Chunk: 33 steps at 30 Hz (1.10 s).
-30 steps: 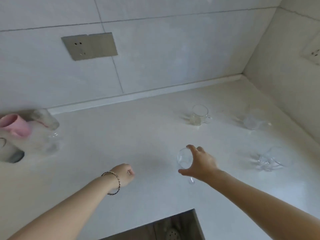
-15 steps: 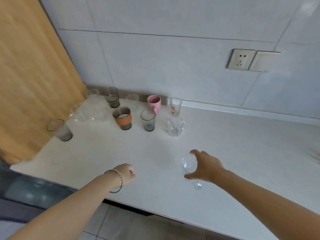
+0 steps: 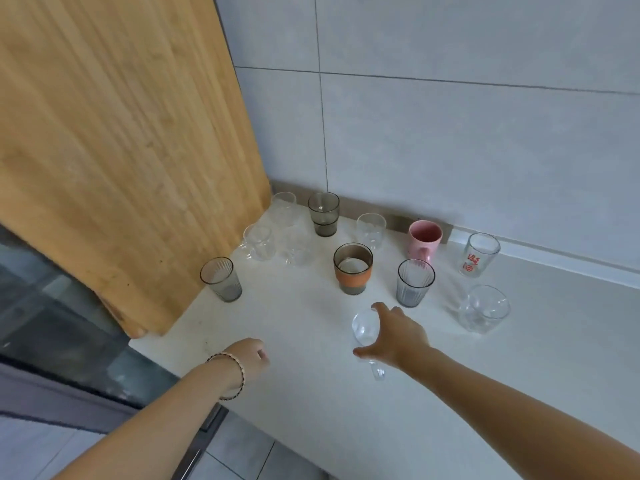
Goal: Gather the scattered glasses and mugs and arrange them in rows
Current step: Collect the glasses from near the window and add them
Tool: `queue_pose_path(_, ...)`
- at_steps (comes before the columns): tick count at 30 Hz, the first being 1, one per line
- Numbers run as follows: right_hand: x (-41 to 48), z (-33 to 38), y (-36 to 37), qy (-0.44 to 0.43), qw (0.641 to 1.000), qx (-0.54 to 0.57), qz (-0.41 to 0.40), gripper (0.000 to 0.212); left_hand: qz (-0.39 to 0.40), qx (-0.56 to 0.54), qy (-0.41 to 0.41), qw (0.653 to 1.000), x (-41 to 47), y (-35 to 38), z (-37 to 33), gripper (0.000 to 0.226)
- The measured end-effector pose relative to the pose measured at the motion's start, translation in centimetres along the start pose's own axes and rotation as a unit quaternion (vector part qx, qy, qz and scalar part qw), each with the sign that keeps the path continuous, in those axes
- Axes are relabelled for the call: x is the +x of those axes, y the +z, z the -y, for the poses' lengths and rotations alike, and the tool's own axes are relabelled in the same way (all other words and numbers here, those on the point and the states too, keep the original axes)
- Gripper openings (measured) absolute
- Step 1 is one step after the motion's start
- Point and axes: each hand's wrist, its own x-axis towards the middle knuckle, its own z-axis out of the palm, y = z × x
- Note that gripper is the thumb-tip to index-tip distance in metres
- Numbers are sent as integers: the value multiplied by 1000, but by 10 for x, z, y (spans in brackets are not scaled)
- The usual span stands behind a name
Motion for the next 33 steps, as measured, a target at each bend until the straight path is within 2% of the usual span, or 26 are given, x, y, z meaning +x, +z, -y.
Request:
queue_pose_path(5, 61, 69, 18, -36, 998, 42, 6, 87, 11, -2, -5, 1000, 36, -32, 22, 9)
queue_pose_path(11, 115, 140, 43, -52, 998, 19, 33, 86, 29, -2, 13, 999, 72, -55, 53, 14)
queue_pose_path(15, 133, 165, 59, -21, 999, 2, 39, 88, 53, 39, 32, 997, 94, -63, 73, 31)
queue_pose_path(19, 138, 173, 70, 32, 999, 13, 24, 89, 77, 47, 80, 993, 110, -67, 83, 14)
queue_pose_path(24, 120, 163, 71, 67, 996, 53, 10, 94, 112, 74, 146, 980, 115, -62, 71, 18)
queue_pose_path(29, 64, 98, 65, 154, 985, 53, 61, 61, 148, 141, 216, 955, 102, -43, 20, 35)
queue_pose_path(33, -4, 20, 53, 260, 962, 68, 52, 49, 171, 194, 309, 915, 73, -21, -45, 12)
